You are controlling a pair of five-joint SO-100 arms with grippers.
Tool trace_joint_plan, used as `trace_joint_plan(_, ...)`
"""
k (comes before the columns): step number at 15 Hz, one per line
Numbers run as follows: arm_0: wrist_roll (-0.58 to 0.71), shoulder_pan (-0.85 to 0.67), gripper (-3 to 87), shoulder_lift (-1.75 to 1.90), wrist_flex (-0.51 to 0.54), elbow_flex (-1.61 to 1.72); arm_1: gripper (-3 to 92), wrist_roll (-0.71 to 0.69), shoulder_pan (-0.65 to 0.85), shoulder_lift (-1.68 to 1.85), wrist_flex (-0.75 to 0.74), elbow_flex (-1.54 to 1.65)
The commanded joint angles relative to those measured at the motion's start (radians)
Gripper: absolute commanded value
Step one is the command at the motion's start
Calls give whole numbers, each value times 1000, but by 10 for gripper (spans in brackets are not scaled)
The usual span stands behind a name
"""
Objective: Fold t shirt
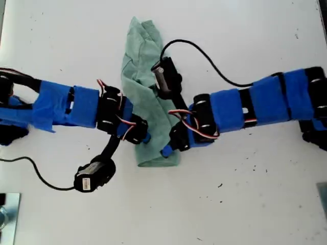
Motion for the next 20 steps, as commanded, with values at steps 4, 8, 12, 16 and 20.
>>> trace_joint_plan(4,3,43,-2,-66,-6,-83,25,-3,-20,-193,-54,-133)
trace_joint_plan(8,41,86,-2,-38,48,-238,25,-94,-49,-20,5,-201)
trace_joint_plan(12,114,137,-2,176,28,-284,25,-215,-103,324,-41,-195)
trace_joint_plan(16,138,167,-2,302,20,-284,25,-252,-140,420,-138,-187)
trace_joint_plan(20,126,143,-2,371,12,-258,24,-267,-64,425,-179,-101)
